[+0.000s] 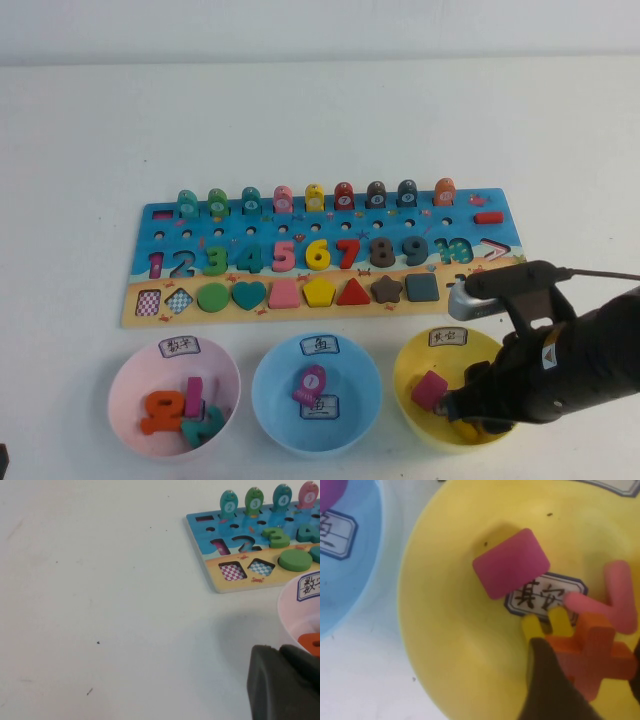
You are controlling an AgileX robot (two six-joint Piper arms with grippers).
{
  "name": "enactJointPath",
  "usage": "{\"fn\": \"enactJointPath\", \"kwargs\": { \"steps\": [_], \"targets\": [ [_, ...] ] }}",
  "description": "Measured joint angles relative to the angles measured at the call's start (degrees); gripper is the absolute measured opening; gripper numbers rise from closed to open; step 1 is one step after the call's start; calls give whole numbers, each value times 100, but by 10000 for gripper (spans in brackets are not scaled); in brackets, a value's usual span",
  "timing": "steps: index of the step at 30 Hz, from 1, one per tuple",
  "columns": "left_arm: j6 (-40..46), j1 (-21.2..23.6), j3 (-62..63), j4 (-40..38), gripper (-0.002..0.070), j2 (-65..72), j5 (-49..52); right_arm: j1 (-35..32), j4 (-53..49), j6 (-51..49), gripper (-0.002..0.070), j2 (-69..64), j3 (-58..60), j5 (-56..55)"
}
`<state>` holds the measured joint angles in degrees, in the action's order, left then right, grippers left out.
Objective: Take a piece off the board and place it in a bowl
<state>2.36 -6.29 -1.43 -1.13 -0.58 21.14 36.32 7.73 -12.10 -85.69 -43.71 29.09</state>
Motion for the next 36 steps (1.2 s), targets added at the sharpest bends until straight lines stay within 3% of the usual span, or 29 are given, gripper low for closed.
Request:
{"fn": "enactJointPath", "kwargs": {
  "steps": [30, 33, 36],
  "targets": [
    [0, 0, 0, 0, -5, 0, 0, 0, 0, 2, 376, -58, -335, 369],
    [0, 0, 0, 0, -5, 0, 0, 82, 0, 2, 351, 15, -335, 347],
    [0, 0, 0, 0, -5, 0, 0, 272, 11, 2, 279, 218, -335, 322]
  ]
}}
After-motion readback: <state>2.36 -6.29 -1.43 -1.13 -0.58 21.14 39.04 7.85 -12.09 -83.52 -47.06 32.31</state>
